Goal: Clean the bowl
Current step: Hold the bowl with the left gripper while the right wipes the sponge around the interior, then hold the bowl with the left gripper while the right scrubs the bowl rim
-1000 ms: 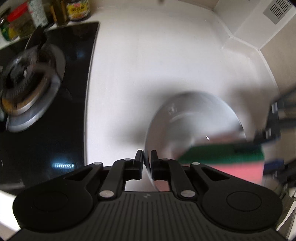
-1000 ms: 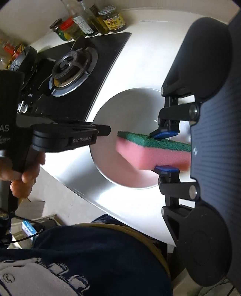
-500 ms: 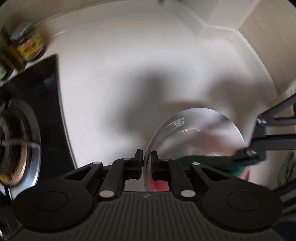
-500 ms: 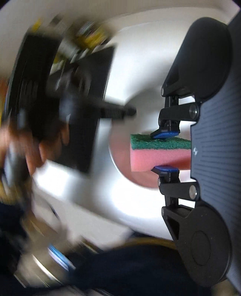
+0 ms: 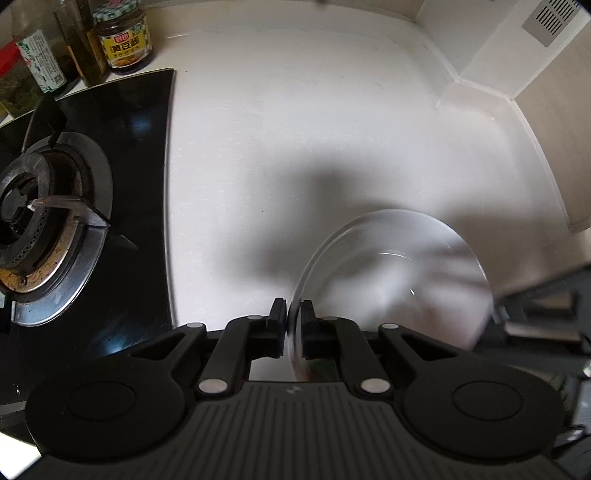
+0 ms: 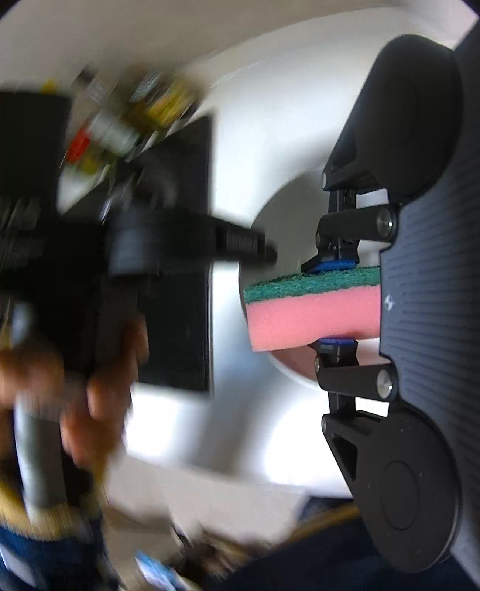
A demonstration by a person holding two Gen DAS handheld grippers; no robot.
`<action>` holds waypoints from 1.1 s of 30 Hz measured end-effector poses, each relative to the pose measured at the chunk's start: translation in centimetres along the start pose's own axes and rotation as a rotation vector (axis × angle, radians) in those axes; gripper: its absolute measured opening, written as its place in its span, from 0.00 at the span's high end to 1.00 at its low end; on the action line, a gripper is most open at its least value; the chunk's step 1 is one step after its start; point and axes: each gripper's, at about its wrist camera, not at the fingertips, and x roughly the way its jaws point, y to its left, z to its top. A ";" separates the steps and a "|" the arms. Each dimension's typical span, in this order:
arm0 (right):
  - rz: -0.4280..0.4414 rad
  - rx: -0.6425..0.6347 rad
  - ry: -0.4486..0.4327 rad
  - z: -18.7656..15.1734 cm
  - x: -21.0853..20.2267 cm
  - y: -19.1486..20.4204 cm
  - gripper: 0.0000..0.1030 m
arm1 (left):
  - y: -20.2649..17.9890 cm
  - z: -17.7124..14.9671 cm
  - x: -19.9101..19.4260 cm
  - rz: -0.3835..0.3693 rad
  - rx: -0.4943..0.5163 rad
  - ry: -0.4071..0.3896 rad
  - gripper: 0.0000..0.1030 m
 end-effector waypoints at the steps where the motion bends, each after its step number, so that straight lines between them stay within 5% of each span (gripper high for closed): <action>1: 0.028 -0.094 0.009 -0.8 -0.8 0.7 0.73 | -0.1 -0.2 0.0 -0.008 -0.004 -0.002 0.92; 5: 0.110 -0.235 0.123 -1.8 -2.5 0.1 0.74 | -0.4 -1.1 -0.2 -0.033 -0.017 -0.010 0.96; 7: 0.040 -0.230 0.172 -1.7 -2.8 -0.4 0.75 | -0.6 -1.8 -0.5 -0.042 -0.024 -0.015 0.95; 12: -0.186 -0.343 0.101 -0.9 -1.7 -0.8 0.75 | -0.5 -1.9 -0.7 -0.051 -0.022 -0.012 0.93; 14: -0.217 -0.520 0.155 -0.9 -0.3 1.2 0.76 | -0.5 -1.8 -0.9 -0.044 -0.014 -0.014 0.91; 18: -0.184 -0.563 0.315 -1.8 1.3 2.1 0.75 | -0.5 -1.8 -1.2 -0.011 -0.027 -0.054 0.88; 21: -0.106 -0.414 0.356 -1.4 0.2 2.4 0.75 | -0.9 -1.7 -1.3 0.017 -0.028 -0.090 0.89; 25: 0.080 -0.029 0.181 -0.4 -3.9 0.0 0.75 | -1.9 -1.9 -1.3 0.059 0.020 -0.115 0.88; 29: -0.145 -0.006 0.099 -0.3 -7.4 -2.9 0.75 | -2.3 -2.2 -1.3 0.071 0.054 -0.130 0.90; 33: -0.141 -0.107 0.083 0.7 -6.1 -5.1 0.75 | -2.3 -2.3 -1.3 0.068 0.057 -0.137 0.90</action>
